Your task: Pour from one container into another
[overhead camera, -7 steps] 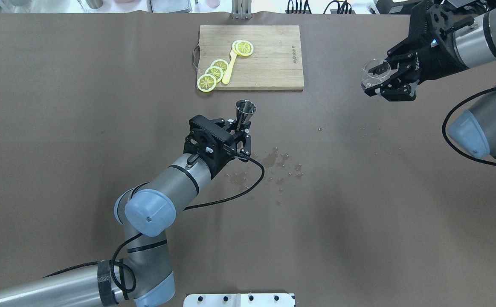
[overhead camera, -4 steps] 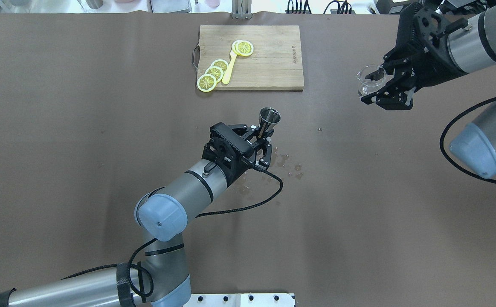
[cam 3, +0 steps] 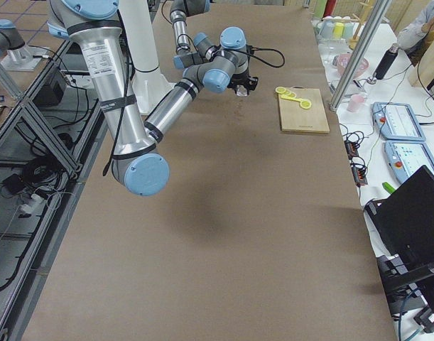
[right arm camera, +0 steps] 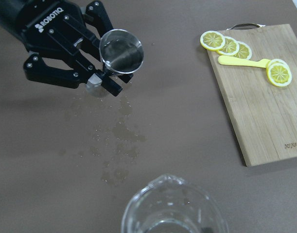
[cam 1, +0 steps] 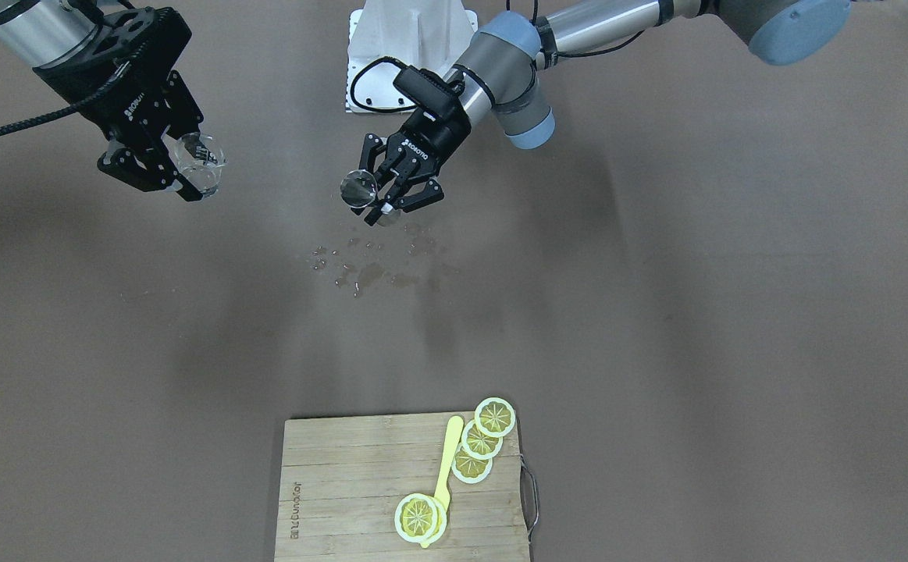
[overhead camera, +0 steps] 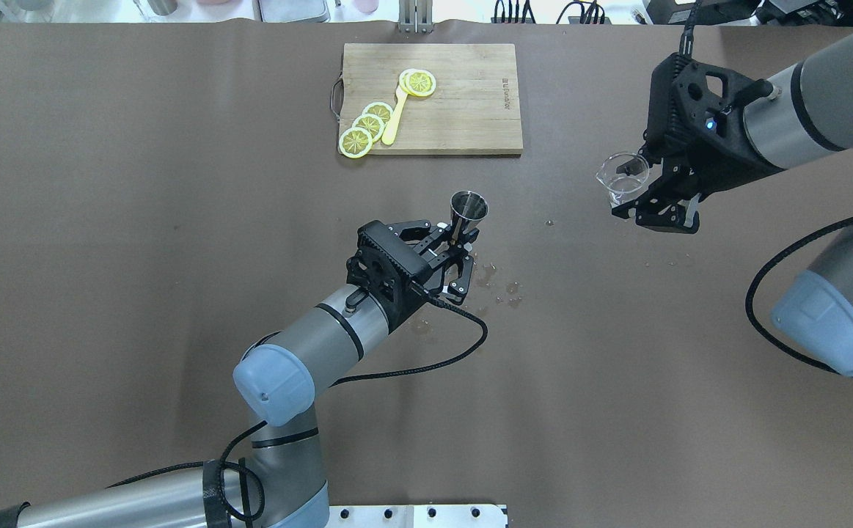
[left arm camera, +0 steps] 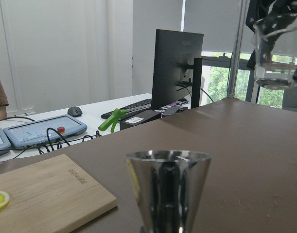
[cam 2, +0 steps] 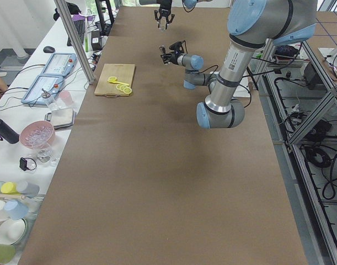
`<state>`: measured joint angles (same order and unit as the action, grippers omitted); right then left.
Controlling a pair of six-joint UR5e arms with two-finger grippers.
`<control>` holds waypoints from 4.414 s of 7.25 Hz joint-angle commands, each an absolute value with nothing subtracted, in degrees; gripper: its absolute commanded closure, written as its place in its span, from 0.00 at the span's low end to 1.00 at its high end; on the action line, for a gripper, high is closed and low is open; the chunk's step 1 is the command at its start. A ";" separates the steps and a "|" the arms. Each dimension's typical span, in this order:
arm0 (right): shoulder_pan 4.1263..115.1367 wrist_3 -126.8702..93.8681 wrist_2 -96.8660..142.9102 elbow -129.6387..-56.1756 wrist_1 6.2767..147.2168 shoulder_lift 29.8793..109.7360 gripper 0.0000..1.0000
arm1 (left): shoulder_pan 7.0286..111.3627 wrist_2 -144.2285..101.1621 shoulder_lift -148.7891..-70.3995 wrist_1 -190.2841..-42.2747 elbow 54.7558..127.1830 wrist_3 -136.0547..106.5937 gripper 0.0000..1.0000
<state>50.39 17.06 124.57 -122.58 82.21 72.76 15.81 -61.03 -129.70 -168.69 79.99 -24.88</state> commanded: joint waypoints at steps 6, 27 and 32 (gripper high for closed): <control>38.86 19.34 109.18 -127.97 104.39 64.09 1.00 | 14.15 -61.17 -131.83 -168.14 79.80 -21.01 1.00; 32.70 23.28 97.38 -128.85 130.06 52.13 1.00 | 12.66 -61.17 -132.71 -167.61 80.16 -20.57 1.00; 32.70 26.53 96.94 -123.23 131.84 46.50 1.00 | 12.66 -61.17 -132.63 -167.78 80.24 -20.30 1.00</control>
